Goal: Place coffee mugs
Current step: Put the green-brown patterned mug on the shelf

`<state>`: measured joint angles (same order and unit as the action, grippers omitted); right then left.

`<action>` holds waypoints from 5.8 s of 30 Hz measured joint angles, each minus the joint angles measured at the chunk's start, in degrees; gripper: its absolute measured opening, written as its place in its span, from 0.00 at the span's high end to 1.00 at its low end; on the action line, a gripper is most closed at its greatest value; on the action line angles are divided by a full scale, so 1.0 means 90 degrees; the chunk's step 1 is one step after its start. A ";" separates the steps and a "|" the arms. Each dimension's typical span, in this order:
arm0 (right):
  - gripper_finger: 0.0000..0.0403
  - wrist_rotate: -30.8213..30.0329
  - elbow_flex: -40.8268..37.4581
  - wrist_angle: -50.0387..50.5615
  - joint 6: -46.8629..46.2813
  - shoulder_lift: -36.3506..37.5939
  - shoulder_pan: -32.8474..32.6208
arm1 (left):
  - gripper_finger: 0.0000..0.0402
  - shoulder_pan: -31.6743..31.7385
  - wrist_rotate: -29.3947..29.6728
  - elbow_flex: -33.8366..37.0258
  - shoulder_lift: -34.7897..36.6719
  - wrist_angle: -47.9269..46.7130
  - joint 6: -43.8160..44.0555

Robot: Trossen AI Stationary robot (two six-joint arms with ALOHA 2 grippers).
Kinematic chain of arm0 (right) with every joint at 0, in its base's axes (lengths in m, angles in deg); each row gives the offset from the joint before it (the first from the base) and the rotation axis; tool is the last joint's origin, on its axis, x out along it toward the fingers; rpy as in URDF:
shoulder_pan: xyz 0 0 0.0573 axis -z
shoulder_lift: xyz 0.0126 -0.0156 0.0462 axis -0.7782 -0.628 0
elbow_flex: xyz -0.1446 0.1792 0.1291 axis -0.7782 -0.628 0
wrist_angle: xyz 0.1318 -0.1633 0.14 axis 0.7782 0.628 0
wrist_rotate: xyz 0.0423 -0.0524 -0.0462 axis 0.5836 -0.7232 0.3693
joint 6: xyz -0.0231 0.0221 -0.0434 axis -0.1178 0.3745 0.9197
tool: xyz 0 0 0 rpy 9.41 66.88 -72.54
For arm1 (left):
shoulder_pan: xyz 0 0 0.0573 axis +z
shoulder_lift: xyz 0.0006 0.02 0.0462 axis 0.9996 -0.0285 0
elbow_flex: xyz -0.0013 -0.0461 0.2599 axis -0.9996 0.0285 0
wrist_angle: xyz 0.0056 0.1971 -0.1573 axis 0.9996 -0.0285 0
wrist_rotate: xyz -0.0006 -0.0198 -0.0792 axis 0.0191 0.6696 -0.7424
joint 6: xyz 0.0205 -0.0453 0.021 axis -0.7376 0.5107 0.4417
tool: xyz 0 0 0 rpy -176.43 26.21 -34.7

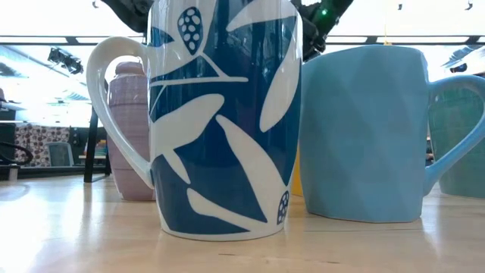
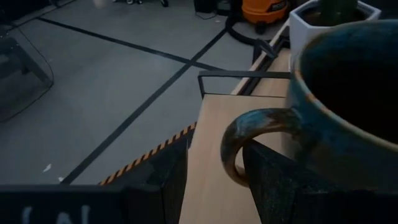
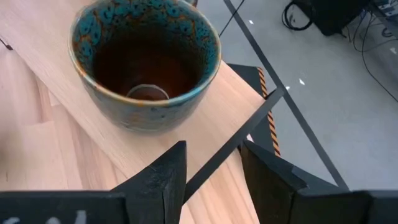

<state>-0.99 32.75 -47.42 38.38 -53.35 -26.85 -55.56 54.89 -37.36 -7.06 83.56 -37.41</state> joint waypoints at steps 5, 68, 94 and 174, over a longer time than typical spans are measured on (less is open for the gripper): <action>0.60 0.0357 -0.0253 -0.0207 -0.0194 -0.0098 -0.0021 | 0.60 0.0005 0.0050 0.0000 -0.0103 0.0130 -0.0072; 0.23 -0.3014 -0.4259 -0.7742 -0.1125 -0.0068 -0.2057 | 0.60 -0.0608 0.0237 0.0002 0.1894 -0.1767 -0.0600; 0.23 -0.3295 -0.3788 -0.8770 -0.0822 -0.1329 -0.1720 | 0.60 -0.0624 -0.0185 0.0012 0.1295 -0.1348 -0.0310; 0.27 -0.2302 -0.3786 -0.8599 -0.0178 -0.1271 -0.1042 | 0.60 0.0850 -0.0426 -0.1047 0.0237 -0.1803 -0.1184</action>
<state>-21.71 -1.32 -124.81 36.78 -64.78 -36.22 -47.91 51.06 -46.78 -4.93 67.33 -48.07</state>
